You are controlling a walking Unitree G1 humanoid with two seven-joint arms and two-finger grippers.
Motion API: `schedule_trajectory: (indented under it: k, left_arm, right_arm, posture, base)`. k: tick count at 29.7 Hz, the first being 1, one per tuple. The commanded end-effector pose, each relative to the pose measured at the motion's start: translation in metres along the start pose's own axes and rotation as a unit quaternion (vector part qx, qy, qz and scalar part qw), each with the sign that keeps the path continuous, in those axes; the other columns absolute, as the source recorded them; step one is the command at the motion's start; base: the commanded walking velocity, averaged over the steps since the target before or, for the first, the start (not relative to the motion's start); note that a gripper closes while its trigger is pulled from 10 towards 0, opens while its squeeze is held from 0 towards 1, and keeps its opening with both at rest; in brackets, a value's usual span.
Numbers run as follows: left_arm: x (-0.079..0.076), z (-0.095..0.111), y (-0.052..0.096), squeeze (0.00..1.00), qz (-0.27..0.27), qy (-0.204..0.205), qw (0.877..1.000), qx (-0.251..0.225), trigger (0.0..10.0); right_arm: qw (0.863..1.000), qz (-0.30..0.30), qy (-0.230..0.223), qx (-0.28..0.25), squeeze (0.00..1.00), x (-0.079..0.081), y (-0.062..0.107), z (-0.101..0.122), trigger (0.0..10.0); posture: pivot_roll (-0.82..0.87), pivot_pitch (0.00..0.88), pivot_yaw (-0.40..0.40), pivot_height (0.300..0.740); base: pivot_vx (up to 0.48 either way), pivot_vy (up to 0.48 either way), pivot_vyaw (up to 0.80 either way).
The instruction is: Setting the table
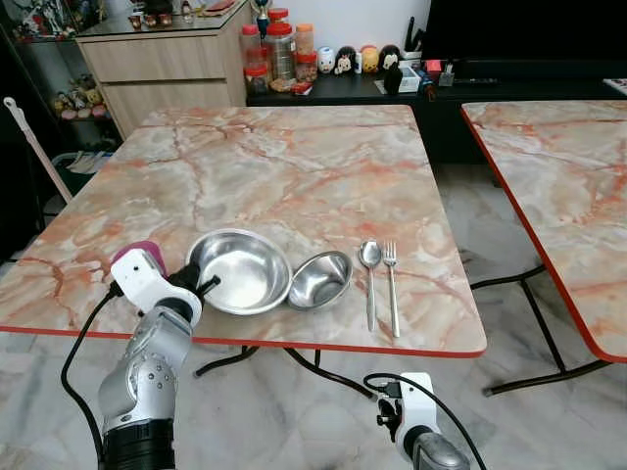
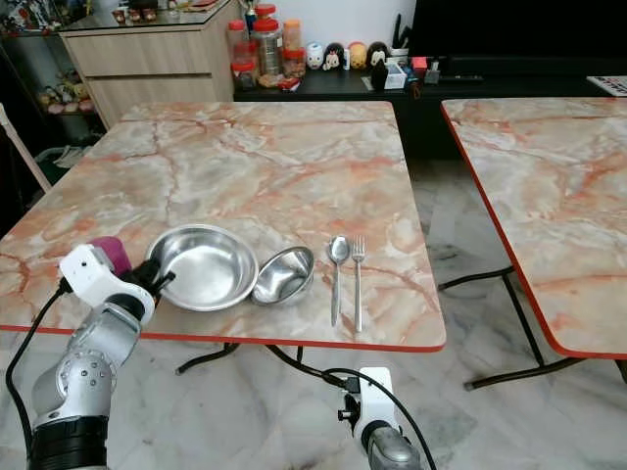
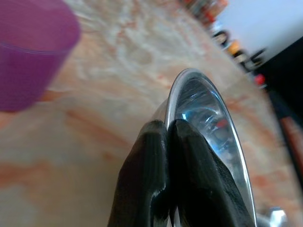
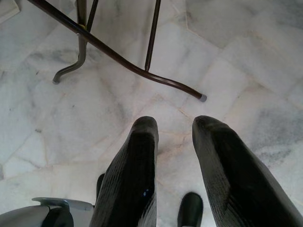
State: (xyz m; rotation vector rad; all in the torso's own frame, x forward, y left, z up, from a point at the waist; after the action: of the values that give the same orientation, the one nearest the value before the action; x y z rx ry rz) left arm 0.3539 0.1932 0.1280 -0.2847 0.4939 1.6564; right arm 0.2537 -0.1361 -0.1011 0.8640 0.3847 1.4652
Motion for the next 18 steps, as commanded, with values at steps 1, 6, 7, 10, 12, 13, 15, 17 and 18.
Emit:
schedule_trajectory:
  k: [1, 6, 7, 10, 12, 13, 15, 17, 18]
  left_arm:
    - [-0.006, 0.014, 0.000, 0.00, -0.016, 0.023, 0.999, -0.028, 10.0]
    - [-0.008, 0.012, 0.000, 0.00, -0.021, 0.042, 0.999, -0.022, 10.0]
    - [-0.009, 0.012, 0.000, 0.00, -0.023, 0.054, 0.998, -0.023, 10.0]
    - [-0.010, 0.014, 0.000, 0.00, -0.023, 0.059, 0.998, -0.030, 10.0]
    - [-0.011, 0.019, -0.001, 0.00, -0.024, 0.063, 0.997, -0.043, 10.0]
    - [-0.012, 0.028, -0.001, 0.00, -0.022, 0.047, 0.996, -0.070, 10.0]
    - [-0.013, 0.037, -0.002, 0.00, -0.020, 0.005, 0.995, -0.101, 10.0]
    - [-0.018, 0.041, -0.005, 0.00, -0.017, -0.039, 0.990, -0.134, 10.0]
    - [-0.020, 0.042, -0.007, 0.00, -0.015, -0.033, 0.989, -0.142, 10.0]
  right_arm:
    - [1.000, 0.003, 0.004, -0.001, 0.00, 0.003, -0.001, 0.003, 10.0]
    - [1.000, 0.003, 0.005, -0.002, 0.00, 0.003, -0.001, 0.004, 10.0]
    - [1.000, 0.003, 0.005, -0.003, 0.00, 0.003, -0.001, 0.004, 10.0]
    - [1.000, 0.003, 0.005, -0.003, 0.00, 0.002, -0.001, 0.004, 10.0]
    - [1.000, 0.003, 0.005, -0.003, 0.00, 0.002, -0.001, 0.005, 10.0]
    - [1.000, 0.003, 0.005, -0.003, 0.00, 0.002, -0.001, 0.005, 10.0]
    - [1.000, 0.003, 0.004, -0.004, 0.00, 0.002, -0.001, 0.005, 10.0]
    - [1.000, 0.003, 0.004, -0.005, 0.00, 0.002, -0.001, 0.006, 10.0]
    - [1.000, 0.003, 0.004, -0.005, 0.00, 0.002, -0.001, 0.006, 10.0]
  posture:
    - [0.10, 0.000, 0.039, 0.740]
    - [0.10, 0.000, 0.036, 0.740]
    - [0.10, 0.000, 0.036, 0.740]
    - [0.10, 0.000, 0.033, 0.740]
    - [0.10, 0.000, 0.032, 0.740]
    - [0.10, 0.000, 0.032, 0.740]
    - [0.10, 0.000, 0.031, 0.740]
    - [0.10, 0.000, 0.027, 0.740]
    - [0.10, 0.000, 0.025, 0.740]
  base:
    - [0.000, 0.000, 0.00]
    - [0.000, 0.000, 0.00]
    - [0.000, 0.000, 0.00]
    - [0.000, 0.000, 0.00]
    - [0.000, 0.000, 0.00]
    - [0.000, 0.000, 0.00]
    - [0.000, 0.000, 0.00]
    - [0.000, 0.000, 0.00]
    - [0.000, 0.000, 0.00]
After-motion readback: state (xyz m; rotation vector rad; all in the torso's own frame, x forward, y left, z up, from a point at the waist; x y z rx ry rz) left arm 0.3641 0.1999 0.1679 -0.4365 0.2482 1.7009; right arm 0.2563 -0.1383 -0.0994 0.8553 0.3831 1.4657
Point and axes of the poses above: a point about 5 cm out from each wrist's last joint towards the gripper, its own y axis pointing back from the gripper into the wrist, its own z axis along the axis of the wrist's last joint, x = y × z, the point moved 5 cm from there along -y, pointing out of the wrist towards the gripper, and after that the axes turned 14 degrees about -y, right-handed, at the moved point
